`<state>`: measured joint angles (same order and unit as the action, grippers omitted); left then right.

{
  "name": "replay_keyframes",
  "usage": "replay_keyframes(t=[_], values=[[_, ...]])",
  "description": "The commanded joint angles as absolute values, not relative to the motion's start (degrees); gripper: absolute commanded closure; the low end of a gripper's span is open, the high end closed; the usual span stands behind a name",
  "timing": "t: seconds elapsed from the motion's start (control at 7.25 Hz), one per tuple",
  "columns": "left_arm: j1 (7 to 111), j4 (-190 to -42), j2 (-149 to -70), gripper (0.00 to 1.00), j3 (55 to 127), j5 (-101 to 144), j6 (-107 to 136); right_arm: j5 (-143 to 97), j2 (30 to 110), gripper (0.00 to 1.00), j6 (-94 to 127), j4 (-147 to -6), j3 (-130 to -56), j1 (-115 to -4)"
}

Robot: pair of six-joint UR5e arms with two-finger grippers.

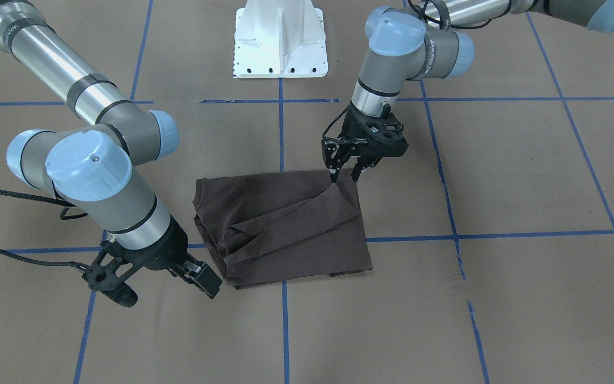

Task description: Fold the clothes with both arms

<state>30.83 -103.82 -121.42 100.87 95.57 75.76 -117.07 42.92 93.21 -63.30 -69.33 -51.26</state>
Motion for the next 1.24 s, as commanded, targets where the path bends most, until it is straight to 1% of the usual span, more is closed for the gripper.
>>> replay_keyframes(t=[0.0, 0.28, 0.41, 0.69, 0.83, 0.97, 1.1], values=[[27.4, -100.8, -121.5, 1.00, 100.5, 93.1, 70.9, -117.1, 43.0, 0.04, 93.4, -63.3, -69.4, -51.2], [27.4, -103.3, -122.6, 1.00, 96.0, 92.7, 69.7, -117.1, 43.5, 0.04, 93.0, -63.1, -69.4, -51.2], [27.8, -107.4, -122.7, 1.00, 93.1, 92.6, 69.6, -117.1, 43.7, 0.04, 93.0, -63.2, -69.5, -51.2], [29.3, -110.6, -124.8, 1.00, 88.5, 92.7, 69.5, -117.2, 44.8, 0.04, 93.0, -63.4, -70.8, -51.2], [31.4, -112.6, -126.5, 1.00, 84.9, 92.7, 69.6, -117.2, 45.3, 0.04, 93.0, -63.4, -71.3, -51.2], [34.0, -122.2, -129.9, 1.00, 75.9, 92.7, 69.7, -117.2, 46.9, 0.04, 92.9, -63.4, -73.0, -51.2], [38.9, -129.0, -135.6, 1.00, 67.0, 94.4, 69.4, -117.2, 48.5, 0.04, 93.0, -63.6, -75.4, -51.2]])
